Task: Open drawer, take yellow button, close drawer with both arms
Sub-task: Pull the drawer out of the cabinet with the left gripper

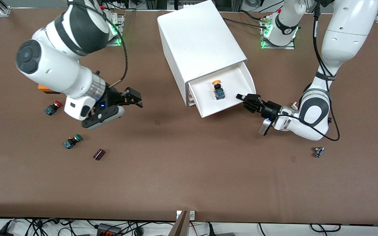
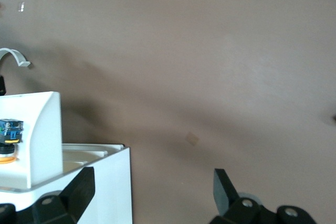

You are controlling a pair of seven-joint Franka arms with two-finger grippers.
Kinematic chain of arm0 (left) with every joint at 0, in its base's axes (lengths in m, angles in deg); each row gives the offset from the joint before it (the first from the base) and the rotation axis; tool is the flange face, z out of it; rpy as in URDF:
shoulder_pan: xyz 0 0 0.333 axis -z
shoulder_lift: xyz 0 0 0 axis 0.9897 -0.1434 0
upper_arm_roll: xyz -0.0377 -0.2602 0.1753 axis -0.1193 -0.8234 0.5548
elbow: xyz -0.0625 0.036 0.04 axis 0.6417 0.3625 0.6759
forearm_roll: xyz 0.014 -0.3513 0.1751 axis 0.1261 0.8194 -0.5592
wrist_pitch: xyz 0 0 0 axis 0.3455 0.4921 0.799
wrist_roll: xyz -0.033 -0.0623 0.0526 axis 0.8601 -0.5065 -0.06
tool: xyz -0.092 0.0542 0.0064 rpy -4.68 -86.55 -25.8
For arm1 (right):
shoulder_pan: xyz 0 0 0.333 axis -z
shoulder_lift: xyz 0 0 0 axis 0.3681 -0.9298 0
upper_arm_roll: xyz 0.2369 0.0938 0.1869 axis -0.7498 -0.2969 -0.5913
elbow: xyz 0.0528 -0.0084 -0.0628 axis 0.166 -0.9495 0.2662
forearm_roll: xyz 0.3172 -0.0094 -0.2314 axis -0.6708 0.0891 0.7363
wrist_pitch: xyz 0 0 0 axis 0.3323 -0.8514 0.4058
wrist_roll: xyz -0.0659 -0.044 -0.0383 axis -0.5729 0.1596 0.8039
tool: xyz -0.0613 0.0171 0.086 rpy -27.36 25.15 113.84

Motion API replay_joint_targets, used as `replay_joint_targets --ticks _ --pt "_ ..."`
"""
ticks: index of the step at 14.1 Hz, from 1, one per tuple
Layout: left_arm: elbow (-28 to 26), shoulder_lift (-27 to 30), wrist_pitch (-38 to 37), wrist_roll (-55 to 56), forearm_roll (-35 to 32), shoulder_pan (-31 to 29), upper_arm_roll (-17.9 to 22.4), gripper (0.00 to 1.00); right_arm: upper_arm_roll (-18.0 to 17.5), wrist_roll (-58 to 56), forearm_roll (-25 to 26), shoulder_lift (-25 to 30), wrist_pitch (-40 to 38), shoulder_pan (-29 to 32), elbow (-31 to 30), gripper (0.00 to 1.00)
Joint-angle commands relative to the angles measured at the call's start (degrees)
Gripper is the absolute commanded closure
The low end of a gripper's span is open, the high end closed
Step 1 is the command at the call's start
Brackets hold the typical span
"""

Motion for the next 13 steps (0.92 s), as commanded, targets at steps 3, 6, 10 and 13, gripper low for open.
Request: replay_joint_targets --ticks 3,6,10,13 --pt "3.4 0.19 1.15 8.61 -2.92 -1.11 0.91 0.0 0.61 1.04 -0.56 -6.14 -0.57 -5.34 10.01 0.0" --pt "5.15 4.75 0.97 20.37 -8.61 -1.46 0.82 0.0 0.79 9.82 2.06 -7.02 1.44 -11.48 11.86 0.0" --pt "10.24 9.07 -0.35 35.42 -23.71 -1.55 0.82 0.0 0.96 22.73 12.08 -14.48 2.77 -19.84 20.28 0.0" --pt "13.67 10.39 -1.4 42.99 -35.49 -1.55 0.73 0.0 1.05 26.53 14.12 -18.36 4.69 -22.83 23.12 0.0"
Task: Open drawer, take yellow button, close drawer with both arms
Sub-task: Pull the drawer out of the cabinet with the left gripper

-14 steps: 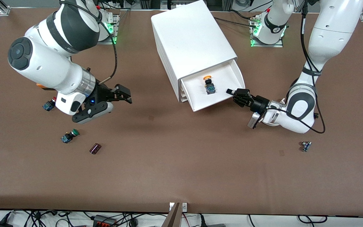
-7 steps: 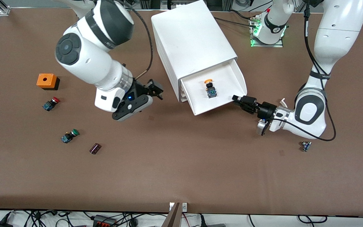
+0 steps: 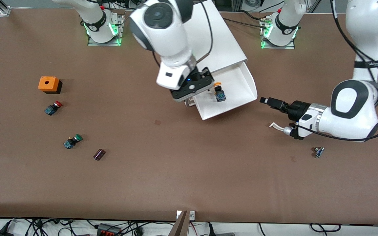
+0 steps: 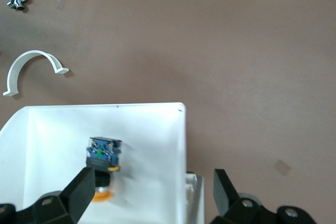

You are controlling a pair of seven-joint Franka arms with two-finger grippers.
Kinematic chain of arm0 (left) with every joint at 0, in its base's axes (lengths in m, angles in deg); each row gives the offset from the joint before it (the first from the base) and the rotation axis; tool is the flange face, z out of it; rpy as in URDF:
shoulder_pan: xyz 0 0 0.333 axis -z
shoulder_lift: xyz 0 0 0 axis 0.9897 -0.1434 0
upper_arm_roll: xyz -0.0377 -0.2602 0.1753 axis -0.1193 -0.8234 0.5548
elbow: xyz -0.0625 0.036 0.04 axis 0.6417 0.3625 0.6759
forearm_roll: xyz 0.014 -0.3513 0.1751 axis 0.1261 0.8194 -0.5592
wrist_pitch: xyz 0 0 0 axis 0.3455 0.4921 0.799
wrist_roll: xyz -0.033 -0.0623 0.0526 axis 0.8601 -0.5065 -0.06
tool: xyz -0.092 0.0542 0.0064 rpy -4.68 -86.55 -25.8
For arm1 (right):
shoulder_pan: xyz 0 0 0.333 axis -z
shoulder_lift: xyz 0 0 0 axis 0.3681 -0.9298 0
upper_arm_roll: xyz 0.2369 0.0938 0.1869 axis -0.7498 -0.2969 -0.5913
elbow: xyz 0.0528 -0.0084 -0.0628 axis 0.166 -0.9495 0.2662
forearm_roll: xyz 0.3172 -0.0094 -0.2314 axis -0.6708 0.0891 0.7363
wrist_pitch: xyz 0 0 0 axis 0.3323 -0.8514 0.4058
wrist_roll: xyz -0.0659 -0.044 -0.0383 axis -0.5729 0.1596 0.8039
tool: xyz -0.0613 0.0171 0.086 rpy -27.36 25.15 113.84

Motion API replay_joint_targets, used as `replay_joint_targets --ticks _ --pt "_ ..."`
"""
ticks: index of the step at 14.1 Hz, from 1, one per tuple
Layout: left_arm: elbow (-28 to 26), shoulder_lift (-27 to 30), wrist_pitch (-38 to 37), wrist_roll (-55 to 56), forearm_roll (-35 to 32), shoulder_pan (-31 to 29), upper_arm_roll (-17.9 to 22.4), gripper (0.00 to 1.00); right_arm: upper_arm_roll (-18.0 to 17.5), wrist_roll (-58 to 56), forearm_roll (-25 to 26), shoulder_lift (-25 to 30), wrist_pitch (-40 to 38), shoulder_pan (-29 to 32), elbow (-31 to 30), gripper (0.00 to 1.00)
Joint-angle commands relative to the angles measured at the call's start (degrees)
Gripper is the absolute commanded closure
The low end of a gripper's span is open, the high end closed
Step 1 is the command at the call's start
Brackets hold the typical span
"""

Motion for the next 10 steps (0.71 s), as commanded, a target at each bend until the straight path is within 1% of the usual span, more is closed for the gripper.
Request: replay_joint_targets --ticks 1,3,5,6,10 --pt "3.05 0.94 -1.15 6.36 -9.55 0.24 0.05 0.0 1.0 3.12 1.32 -4.85 1.7 -2.1 4.92 0.0" --pt "3.67 1.9 -1.23 10.41 -14.92 0.24 -0.21 0.0 1.08 5.49 3.86 -6.0 2.59 -4.12 5.01 0.0" --pt "3.85 3.31 -1.32 16.2 -22.29 1.03 -1.0 0.0 1.0 7.16 6.06 -6.53 2.59 -5.71 5.01 0.0" --pt "3.85 3.49 -1.32 19.19 -24.33 1.73 -1.09 0.0 1.0 7.69 6.68 -6.79 2.76 -6.15 5.01 0.0" --pt "3.76 3.67 -1.23 21.06 -27.86 2.09 -1.09 0.0 1.17 9.7 8.09 -8.73 4.95 -7.82 5.01 0.0"
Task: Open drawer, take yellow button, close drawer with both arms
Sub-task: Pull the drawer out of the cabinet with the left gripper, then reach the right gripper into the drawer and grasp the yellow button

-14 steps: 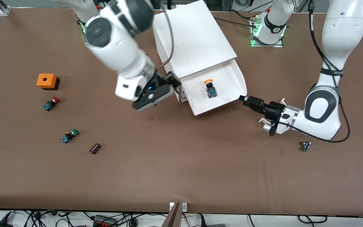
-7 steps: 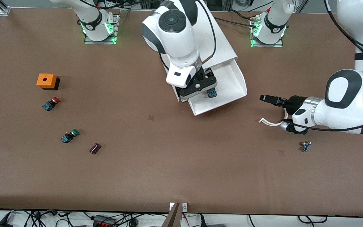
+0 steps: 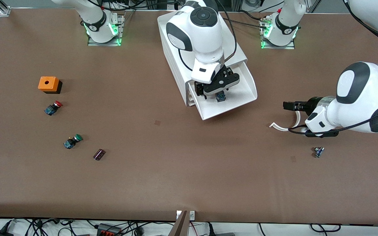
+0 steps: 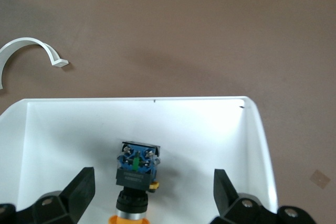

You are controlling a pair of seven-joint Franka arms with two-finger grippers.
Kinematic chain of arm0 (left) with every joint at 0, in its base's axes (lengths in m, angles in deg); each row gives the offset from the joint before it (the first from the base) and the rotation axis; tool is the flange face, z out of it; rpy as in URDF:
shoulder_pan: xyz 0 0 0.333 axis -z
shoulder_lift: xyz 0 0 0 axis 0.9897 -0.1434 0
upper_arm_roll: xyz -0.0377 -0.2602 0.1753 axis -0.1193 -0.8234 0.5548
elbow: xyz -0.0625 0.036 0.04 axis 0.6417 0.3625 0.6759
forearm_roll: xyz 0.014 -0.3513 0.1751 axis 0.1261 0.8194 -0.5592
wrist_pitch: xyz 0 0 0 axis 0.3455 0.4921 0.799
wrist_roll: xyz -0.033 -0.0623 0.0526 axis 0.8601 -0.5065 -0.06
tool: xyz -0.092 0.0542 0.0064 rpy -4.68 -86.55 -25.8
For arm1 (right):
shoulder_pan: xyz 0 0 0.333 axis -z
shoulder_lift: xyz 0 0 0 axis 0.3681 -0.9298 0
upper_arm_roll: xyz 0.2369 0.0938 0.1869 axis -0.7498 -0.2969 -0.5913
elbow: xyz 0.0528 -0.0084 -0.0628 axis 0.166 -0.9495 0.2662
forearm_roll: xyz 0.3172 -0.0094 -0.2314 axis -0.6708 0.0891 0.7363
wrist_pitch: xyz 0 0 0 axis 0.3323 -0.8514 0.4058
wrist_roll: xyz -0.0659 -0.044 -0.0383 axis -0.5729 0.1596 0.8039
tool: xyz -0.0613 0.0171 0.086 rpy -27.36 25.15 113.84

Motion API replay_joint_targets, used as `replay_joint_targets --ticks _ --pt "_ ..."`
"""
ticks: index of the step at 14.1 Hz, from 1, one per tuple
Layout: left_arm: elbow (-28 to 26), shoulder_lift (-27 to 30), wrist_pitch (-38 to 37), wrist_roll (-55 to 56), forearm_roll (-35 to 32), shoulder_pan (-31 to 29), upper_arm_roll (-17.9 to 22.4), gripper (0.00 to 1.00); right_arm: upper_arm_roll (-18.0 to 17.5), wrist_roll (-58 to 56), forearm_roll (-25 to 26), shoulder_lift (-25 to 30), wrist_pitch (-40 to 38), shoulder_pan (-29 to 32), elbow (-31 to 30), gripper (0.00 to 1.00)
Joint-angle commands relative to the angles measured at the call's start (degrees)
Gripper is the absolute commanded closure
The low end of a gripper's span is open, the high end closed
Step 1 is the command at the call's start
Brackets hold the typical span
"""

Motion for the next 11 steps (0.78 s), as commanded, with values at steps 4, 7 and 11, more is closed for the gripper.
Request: replay_joint_targets --ticks 4,7,11 --pt "0.22 0.56 -0.61 1.35 -5.08 0.15 -0.17 0.0 0.82 3.55 3.53 -3.2 1.89 -2.26 2.06 0.02" --pt "0.22 0.56 -0.53 1.35 -5.18 0.15 -0.17 0.0 0.82 3.55 3.71 -3.91 3.11 -2.35 2.06 0.18" --pt "0.22 0.56 -0.44 1.35 -5.27 0.15 -0.09 0.0 0.82 3.63 4.15 -4.44 3.21 -2.43 2.06 0.22"
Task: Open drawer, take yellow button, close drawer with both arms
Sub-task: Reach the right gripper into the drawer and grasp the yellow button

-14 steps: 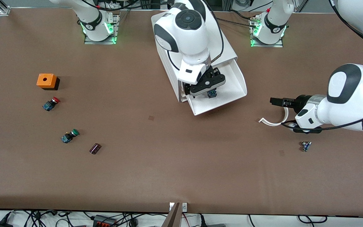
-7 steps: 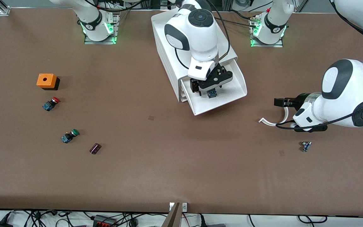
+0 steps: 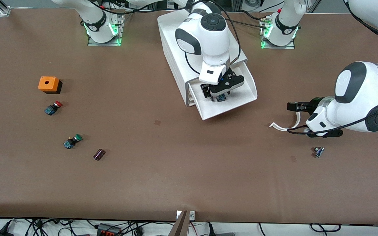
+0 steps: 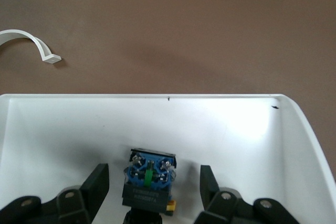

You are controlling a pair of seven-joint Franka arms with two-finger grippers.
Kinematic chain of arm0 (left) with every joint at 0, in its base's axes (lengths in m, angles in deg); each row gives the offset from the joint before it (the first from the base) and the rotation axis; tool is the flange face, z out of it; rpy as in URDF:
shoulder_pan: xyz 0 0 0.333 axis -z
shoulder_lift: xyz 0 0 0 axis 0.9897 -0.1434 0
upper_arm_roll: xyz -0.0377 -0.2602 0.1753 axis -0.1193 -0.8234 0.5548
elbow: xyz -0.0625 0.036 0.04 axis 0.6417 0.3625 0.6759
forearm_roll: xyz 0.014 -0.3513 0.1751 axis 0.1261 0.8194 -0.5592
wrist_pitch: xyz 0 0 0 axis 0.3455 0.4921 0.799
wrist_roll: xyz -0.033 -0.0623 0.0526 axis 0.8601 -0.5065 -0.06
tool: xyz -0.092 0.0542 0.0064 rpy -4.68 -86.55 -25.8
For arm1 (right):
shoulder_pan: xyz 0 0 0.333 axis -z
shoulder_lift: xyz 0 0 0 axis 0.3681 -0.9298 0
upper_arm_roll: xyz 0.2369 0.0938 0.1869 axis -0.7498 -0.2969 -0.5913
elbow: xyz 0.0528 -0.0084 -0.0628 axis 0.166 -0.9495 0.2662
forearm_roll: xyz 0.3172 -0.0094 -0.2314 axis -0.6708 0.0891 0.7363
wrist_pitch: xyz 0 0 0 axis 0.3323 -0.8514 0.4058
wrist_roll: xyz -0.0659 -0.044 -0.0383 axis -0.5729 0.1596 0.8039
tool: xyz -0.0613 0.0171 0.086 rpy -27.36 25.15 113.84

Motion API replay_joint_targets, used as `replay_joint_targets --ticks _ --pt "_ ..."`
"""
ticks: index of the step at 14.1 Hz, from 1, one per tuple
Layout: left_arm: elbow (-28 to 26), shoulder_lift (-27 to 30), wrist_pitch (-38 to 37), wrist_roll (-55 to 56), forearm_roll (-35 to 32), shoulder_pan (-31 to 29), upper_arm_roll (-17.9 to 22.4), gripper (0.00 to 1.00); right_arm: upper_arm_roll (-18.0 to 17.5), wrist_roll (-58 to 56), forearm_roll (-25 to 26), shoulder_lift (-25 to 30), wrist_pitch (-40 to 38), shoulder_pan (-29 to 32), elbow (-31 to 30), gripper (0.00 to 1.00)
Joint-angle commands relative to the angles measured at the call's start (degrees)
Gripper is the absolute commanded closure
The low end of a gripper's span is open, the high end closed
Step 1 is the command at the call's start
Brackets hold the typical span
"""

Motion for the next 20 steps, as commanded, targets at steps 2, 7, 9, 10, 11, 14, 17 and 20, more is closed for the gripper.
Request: replay_joint_targets --ticks 2,7,9,10,11,14,17,20 --pt "0.23 0.47 -0.35 0.76 -1.52 0.16 -0.12 0.0 0.35 1.59 1.1 -1.23 -0.08 -0.61 2.05 0.36" --pt "0.23 0.55 -0.35 0.76 -1.52 0.16 -0.12 0.0 0.18 2.47 0.84 -1.23 -0.26 -0.61 2.05 0.68" --pt "0.23 0.55 -0.35 0.76 -1.52 0.16 -0.21 0.0 0.09 2.47 0.84 -1.15 -0.26 -0.53 2.14 0.85" --pt "0.23 0.64 -0.35 0.76 -1.52 0.16 -0.29 0.0 0.26 2.47 0.84 -1.06 -0.43 -0.53 2.14 0.87" --pt "0.31 0.64 -0.44 0.93 -1.26 0.16 -0.29 0.0 0.52 2.47 0.75 -0.88 -0.69 -0.44 2.14 0.91" --pt "3.74 0.38 -0.53 5.39 -1.25 0.59 -2.31 0.0 0.61 2.3 0.23 0.78 -1.83 1.31 3.27 0.95" --pt "3.92 0.03 0.17 9.8 -0.46 3.05 -2.75 0.0 0.62 2.04 0.14 2.28 -10.95 4.82 8.36 0.97" --pt "3.48 -0.59 4.81 14.18 0.06 5.33 -2.84 0.0 -0.18 -1.02 -0.91 6.49 -18.51 10.97 8.9 0.97"
